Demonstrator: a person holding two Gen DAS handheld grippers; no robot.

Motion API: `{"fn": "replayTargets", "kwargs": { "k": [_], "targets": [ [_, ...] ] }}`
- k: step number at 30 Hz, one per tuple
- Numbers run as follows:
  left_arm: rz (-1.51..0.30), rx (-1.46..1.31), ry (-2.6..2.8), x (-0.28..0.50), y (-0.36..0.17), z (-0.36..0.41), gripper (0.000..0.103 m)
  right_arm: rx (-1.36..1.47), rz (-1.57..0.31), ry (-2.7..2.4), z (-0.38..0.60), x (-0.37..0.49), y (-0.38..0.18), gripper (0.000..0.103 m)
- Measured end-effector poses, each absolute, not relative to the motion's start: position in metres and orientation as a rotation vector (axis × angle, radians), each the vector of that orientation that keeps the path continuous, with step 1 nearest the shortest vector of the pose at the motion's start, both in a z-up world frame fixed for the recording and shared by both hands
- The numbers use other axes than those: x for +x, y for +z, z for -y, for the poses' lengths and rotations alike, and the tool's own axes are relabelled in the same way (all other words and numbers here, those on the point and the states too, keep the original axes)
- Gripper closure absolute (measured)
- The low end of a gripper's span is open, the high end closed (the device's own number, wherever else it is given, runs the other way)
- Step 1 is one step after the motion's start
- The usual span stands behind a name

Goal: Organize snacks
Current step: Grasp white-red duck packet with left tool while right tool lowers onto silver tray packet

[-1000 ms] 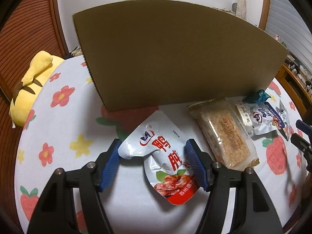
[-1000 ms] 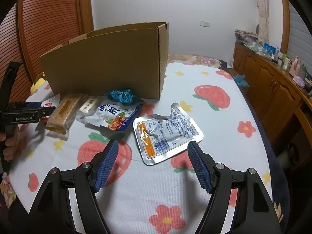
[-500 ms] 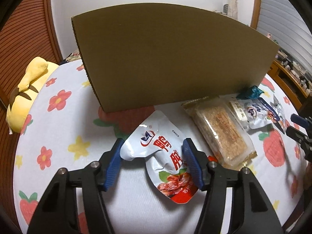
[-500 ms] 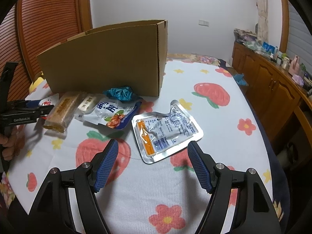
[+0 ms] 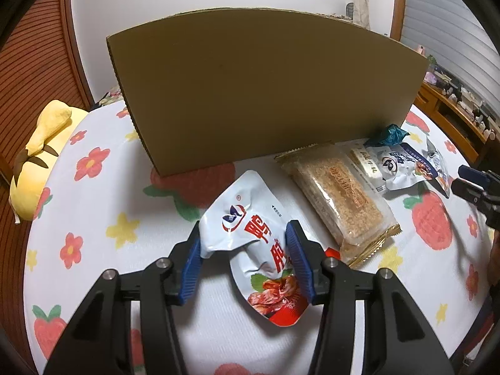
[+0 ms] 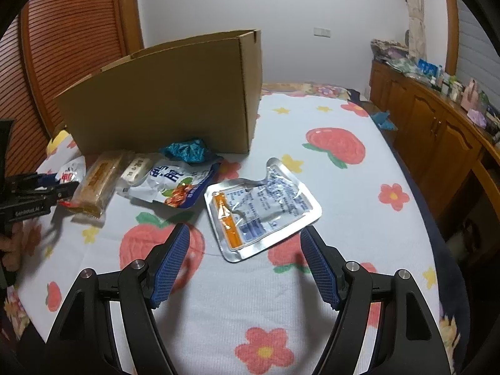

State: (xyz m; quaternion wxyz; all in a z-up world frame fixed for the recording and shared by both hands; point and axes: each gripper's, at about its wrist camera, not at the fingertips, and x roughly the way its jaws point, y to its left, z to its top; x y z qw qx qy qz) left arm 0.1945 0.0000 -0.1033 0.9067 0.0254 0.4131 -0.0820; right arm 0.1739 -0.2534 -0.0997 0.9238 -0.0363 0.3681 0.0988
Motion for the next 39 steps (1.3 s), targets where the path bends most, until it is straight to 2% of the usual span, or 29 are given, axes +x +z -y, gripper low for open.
{"fn": "replayTargets", "kwargs": {
  "k": [19, 39],
  "targets": [
    [-0.856, 0.048, -0.169, 0.195, -0.104, -0.001, 0.051, 0.074, -0.849, 0.192, 0.285, 0.206, -0.101, 0.027],
    [-0.854, 0.048, -0.171, 0.195, -0.104, -0.001, 0.051, -0.121, -0.874, 0.137, 0.259, 0.230, -0.107, 0.026]
  ]
}}
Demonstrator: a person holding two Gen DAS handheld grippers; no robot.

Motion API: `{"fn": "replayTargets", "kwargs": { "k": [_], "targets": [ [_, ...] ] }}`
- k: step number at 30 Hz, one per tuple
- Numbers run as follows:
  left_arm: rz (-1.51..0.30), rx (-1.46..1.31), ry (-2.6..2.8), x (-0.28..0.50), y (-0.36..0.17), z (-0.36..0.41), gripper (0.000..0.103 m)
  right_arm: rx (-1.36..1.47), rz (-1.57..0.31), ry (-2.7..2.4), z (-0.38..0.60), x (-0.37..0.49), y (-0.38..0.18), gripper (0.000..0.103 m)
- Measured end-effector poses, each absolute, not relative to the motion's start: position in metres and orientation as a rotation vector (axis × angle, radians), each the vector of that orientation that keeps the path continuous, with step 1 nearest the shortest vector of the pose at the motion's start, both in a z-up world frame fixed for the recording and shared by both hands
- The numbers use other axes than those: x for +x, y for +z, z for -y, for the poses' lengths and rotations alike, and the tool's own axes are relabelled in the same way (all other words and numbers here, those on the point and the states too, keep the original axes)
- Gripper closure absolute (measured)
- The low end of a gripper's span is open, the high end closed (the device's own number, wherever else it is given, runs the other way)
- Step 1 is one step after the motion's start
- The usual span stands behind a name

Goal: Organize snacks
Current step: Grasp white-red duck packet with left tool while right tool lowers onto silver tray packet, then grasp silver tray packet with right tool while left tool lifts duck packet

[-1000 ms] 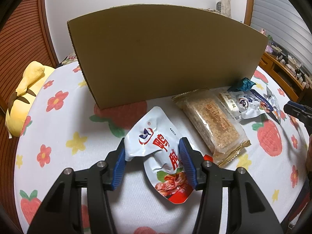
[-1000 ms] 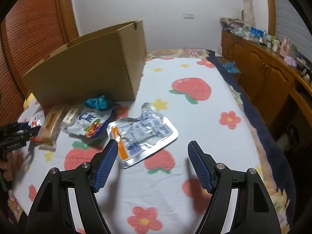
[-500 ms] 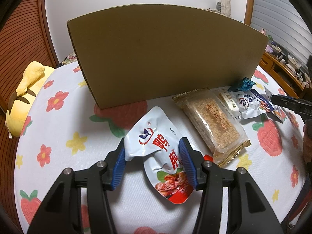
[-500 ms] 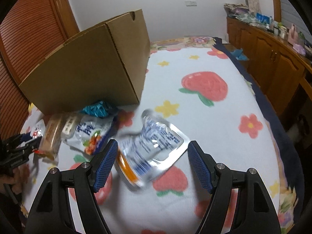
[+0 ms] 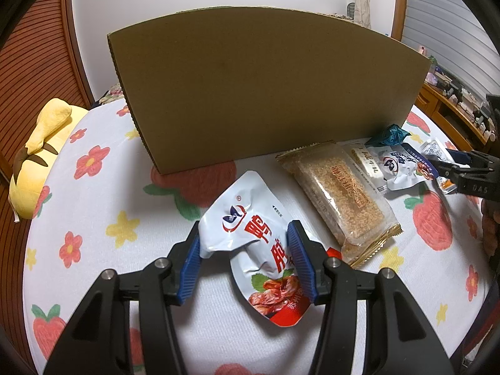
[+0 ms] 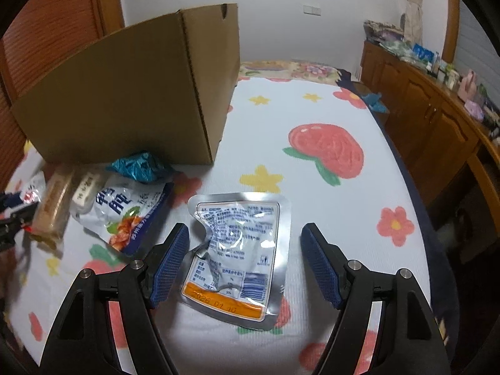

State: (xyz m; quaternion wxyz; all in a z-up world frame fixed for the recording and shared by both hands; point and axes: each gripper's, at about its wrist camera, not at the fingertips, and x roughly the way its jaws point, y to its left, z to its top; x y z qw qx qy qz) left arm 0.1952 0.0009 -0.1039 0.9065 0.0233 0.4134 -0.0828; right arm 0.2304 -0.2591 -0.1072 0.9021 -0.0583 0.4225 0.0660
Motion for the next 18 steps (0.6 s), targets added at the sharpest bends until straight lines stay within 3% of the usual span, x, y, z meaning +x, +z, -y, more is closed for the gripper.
{"fn": "replayTargets", "kwargs": {
  "k": [4, 9, 18],
  "targets": [
    [-0.829, 0.046, -0.174, 0.189, -0.101, -0.001, 0.057, -0.159, -0.875, 0.150, 0.254, 0.229, -0.108, 0.029],
    [-0.794, 0.039, -0.199, 0.176, -0.095, 0.002, 0.063, -0.160, -0.882, 0.184, 0.255, 0.226, -0.107, 0.044],
    [-0.755, 0.037, -0.231, 0.161, -0.083, 0.006, 0.068, -0.161, -0.876, 0.215, 0.256, 0.214, -0.101, 0.047]
  ]
}}
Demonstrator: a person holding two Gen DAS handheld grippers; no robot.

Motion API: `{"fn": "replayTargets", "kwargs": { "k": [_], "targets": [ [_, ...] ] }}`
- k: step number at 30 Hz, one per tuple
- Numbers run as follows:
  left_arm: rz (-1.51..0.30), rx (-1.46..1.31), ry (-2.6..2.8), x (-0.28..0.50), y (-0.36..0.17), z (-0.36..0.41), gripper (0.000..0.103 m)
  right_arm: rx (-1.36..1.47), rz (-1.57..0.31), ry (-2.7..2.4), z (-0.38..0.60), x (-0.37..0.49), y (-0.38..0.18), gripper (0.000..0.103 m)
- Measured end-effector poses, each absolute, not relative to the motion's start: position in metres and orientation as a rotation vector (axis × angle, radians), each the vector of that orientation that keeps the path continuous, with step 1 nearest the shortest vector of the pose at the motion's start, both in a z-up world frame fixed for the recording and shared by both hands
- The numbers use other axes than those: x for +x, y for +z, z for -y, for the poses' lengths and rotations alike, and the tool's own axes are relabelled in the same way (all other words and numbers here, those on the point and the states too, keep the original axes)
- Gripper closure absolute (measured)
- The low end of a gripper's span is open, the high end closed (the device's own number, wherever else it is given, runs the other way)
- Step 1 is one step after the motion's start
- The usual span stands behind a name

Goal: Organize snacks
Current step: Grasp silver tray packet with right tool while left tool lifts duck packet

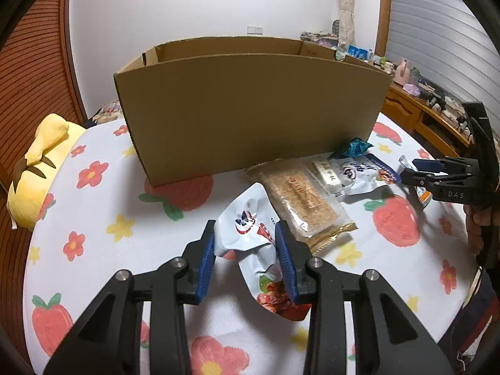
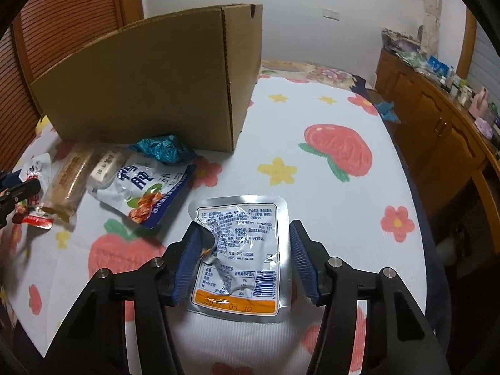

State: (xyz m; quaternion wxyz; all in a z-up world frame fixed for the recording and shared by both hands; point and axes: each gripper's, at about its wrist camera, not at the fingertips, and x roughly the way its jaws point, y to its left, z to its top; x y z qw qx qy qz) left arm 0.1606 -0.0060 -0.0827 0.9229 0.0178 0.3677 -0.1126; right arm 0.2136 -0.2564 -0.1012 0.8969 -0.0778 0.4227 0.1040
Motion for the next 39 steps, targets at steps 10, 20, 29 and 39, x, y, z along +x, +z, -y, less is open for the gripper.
{"fn": "replayTargets", "kwargs": {
  "k": [10, 20, 29, 39],
  "targets": [
    [-0.739, 0.031, -0.248, 0.155, -0.079, 0.009, 0.070, -0.153, -0.876, 0.250, 0.254, 0.210, -0.096, 0.053],
    [-0.726, 0.018, -0.257, 0.151, -0.076, 0.010, 0.072, -0.105, -0.892, 0.257, 0.261, 0.218, -0.103, 0.045],
    [-0.673, 0.003, -0.280, 0.135, -0.061, 0.017, 0.073, -0.153, -0.880, 0.256, 0.255, 0.215, -0.105, 0.045],
    [-0.648, 0.008, -0.274, 0.132, -0.050, 0.017, 0.073, -0.130, -0.858, 0.289, 0.256, 0.207, -0.100, 0.054]
  ]
}}
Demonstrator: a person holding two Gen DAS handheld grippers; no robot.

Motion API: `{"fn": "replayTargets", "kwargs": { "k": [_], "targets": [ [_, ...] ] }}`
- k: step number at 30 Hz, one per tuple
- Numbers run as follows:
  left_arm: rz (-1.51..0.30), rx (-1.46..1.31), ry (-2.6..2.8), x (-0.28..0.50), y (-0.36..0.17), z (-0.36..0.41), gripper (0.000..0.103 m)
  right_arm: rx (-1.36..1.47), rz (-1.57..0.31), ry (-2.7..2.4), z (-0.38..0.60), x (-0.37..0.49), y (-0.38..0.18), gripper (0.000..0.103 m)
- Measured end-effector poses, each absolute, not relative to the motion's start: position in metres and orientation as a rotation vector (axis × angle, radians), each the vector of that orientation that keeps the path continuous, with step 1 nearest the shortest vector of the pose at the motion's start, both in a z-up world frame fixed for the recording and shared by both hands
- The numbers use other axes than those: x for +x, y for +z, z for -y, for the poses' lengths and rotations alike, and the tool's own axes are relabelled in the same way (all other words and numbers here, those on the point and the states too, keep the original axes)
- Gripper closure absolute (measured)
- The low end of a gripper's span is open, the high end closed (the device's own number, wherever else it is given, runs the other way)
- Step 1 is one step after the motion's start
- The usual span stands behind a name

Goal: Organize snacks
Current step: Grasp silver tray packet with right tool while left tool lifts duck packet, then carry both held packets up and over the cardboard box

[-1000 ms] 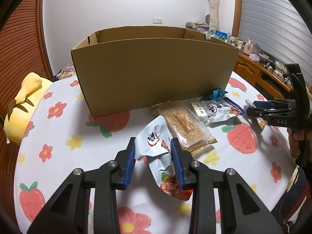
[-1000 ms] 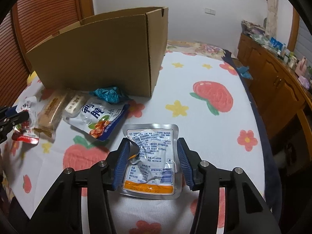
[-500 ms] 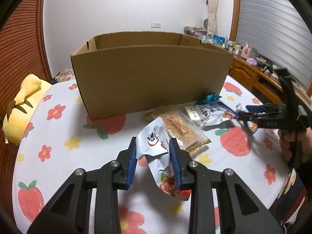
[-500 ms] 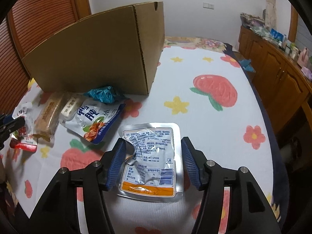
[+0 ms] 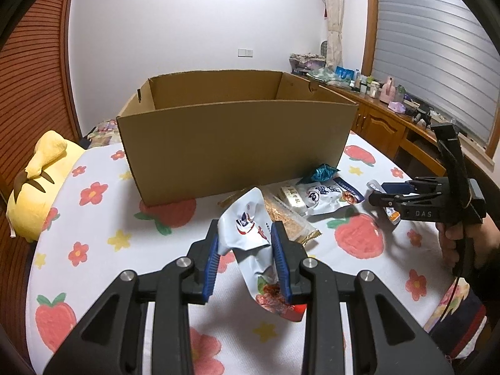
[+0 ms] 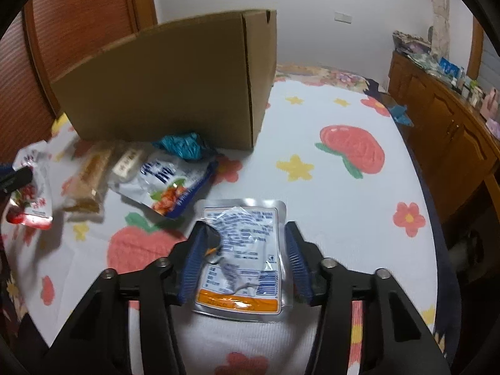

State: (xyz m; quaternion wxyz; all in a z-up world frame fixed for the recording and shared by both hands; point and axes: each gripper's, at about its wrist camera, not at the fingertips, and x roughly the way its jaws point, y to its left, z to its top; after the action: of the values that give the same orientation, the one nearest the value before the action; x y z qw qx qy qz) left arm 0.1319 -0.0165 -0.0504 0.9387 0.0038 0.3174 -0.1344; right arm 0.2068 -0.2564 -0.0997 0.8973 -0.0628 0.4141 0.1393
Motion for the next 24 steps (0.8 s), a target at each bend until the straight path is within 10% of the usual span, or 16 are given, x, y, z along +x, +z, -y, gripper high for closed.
{"fn": "replayTargets", "kwargs": {
  "k": [24],
  "targets": [
    [-0.578, 0.009, -0.283, 0.141, -0.015, 0.010, 0.073, -0.155, -0.738, 0.333, 0.242, 0.187, -0.053, 0.057]
  ]
}}
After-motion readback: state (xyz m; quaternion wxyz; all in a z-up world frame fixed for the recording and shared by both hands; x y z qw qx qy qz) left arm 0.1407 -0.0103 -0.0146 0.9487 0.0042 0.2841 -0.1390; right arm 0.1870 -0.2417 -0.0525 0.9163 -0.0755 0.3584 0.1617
